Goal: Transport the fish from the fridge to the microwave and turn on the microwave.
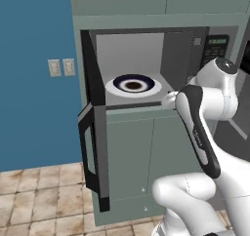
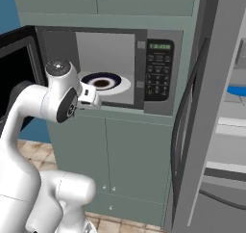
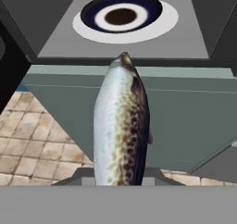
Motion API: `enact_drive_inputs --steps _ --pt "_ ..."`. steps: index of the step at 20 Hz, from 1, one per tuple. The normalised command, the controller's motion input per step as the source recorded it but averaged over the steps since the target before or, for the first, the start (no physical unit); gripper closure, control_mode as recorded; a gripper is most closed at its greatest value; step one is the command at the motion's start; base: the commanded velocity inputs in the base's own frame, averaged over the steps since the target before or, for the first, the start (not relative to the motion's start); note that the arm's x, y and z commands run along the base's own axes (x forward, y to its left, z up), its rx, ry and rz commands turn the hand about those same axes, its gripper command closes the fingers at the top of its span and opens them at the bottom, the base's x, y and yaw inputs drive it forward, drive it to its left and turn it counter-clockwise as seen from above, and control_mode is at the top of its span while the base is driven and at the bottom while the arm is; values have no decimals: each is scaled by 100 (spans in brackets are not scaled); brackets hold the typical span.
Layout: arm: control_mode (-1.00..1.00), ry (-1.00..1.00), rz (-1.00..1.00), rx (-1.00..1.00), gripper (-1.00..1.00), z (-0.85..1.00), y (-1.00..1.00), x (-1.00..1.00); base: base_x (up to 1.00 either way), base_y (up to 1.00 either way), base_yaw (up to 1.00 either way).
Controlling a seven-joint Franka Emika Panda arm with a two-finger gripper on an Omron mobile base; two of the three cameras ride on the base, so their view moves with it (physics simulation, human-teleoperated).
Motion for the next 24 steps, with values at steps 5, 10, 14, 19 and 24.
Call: enact_drive_inputs --steps 5,10,14,19,24 --pt "-100 0 0 -2 100 1 28 32 0 0 0" --pt "-100 -4 1 -1 100 3 26 46 0 0 0" --pt "-100 -5 4 0 100 4 15 42 0 0 0" --pt "-100 -13 2 -1 100 0 8 35 0 0 0" --pt "-100 -15 0 -1 100 0 2 32 0 0 0"
